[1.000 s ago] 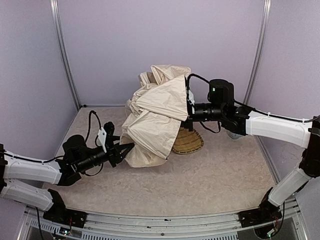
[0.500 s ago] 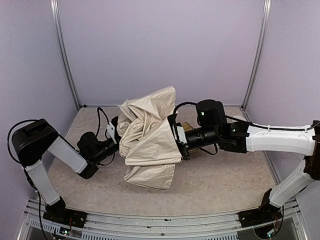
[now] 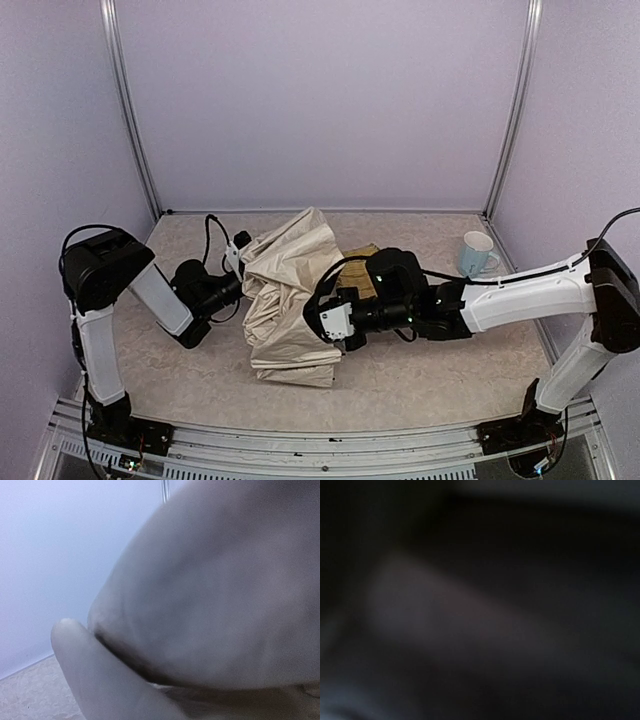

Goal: Put away the umbrella

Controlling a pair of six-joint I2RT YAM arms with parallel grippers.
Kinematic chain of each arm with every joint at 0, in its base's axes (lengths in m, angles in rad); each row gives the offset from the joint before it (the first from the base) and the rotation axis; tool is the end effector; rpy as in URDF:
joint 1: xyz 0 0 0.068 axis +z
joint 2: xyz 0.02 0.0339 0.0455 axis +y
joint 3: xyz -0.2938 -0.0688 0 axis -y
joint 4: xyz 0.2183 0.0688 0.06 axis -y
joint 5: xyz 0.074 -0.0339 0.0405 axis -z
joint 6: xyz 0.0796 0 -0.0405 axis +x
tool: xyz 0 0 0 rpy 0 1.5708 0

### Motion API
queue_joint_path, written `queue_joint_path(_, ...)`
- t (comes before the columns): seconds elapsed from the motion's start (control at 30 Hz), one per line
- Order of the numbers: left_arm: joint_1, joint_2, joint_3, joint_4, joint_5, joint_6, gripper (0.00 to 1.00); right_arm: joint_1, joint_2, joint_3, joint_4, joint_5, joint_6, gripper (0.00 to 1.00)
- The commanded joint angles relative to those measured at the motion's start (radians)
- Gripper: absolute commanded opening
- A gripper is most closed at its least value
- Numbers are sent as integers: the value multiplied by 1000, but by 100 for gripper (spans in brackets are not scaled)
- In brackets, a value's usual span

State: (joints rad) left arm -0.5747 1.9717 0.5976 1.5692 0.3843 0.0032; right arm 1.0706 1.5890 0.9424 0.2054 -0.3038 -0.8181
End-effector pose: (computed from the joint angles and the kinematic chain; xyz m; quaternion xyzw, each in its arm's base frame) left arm 0.3037 -0.2322 0.2103 0.3190 0.5553 -0.3301 0.6935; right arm 0.1572 0.3373 0.2596 -0.7239 0.4239 0.1934 0.5088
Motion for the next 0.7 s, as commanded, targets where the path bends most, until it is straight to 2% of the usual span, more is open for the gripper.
queue_joint_path(0.0, 19, 33, 40, 176, -7, -48, 4, 20, 43, -79, 182, 49, -123, 0)
queue_joint_path(0.2, 20, 21, 18, 176, -45, -84, 5, 30, 156, -98, 198, 37, -38, 0)
queue_joint_path(0.33, 21, 26, -6, 175, -71, -131, 13, 32, 225, -147, 283, 99, 12, 0)
queue_joint_path(0.37, 20, 27, -12, 179, -80, -154, 20, 33, 243, -157, 305, 124, 12, 0)
queue_joint_path(0.47, 21, 7, -43, 177, -196, -210, 57, 34, 292, -171, 335, 191, 8, 0)
queue_joint_path(0.53, 35, -27, -51, 110, -301, -253, 73, 34, 303, -174, 333, 210, 14, 0)
queue_joint_path(0.67, 70, -134, -32, -147, -532, -287, 85, 34, 313, -187, 328, 214, 40, 0)
